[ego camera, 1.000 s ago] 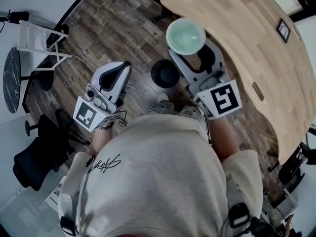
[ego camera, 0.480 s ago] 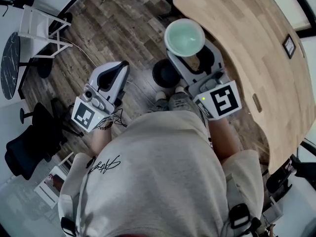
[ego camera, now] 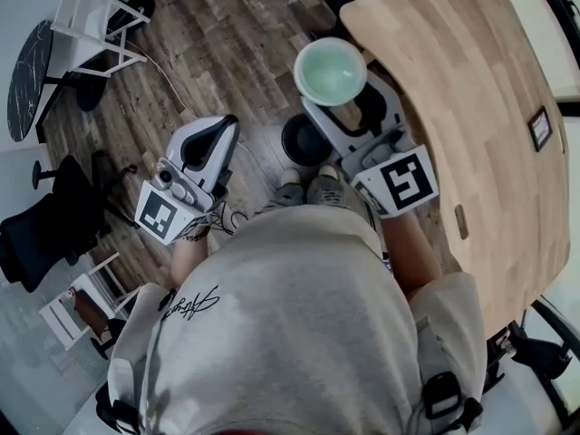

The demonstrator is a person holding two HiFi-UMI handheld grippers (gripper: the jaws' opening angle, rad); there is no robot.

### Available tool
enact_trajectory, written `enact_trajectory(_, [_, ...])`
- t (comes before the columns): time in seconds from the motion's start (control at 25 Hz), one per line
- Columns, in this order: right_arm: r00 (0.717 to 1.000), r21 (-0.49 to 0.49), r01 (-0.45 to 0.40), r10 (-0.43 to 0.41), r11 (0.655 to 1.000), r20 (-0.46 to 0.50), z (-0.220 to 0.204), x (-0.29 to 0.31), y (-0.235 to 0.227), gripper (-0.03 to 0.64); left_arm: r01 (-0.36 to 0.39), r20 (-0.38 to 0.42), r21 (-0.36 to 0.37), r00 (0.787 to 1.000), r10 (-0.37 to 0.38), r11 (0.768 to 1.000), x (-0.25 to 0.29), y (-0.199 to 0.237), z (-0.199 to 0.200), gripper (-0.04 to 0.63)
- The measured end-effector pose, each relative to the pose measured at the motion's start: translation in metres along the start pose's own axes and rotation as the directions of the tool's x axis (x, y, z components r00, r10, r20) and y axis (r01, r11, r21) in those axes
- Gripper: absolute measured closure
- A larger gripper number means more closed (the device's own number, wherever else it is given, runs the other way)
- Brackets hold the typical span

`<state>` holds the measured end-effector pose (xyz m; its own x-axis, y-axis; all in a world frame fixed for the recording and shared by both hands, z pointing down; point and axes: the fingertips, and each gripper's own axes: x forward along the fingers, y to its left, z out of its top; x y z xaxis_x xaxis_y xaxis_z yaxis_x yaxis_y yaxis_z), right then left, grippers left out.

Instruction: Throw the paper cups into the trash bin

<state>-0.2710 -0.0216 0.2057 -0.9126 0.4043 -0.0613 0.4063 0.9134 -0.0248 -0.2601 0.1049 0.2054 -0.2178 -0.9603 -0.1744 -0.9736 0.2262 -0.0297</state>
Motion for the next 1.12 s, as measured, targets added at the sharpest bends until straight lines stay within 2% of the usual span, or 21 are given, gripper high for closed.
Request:
enact_trajectory(0.36, [0.997, 0.031, -0.080, 0.081, 0.996, -0.015, -0.024, 0.015, 0.001, 0.359, -0.071, -0.015, -0.017, 0.997, 0.070, 0.997, -0.007, 0.006, -0.016, 0.595])
enact_trajectory(0.68, [0.988, 0.102, -0.125, 0.134, 0.987, -0.078, -0.057, 0.030, 0.013, 0.359, -0.121, -0.032, -0.070, 0.992, 0.119, 0.990, -0.017, 0.015, -0.040, 0.595])
enact_trajectory(1.12, [0.969, 0.144, -0.176, 0.197, 0.974, -0.146, -0.106, 0.037, 0.035, 0.359, -0.167, -0.057, -0.089, 0.985, 0.162, 0.982, -0.032, 0.025, -0.074, 0.595])
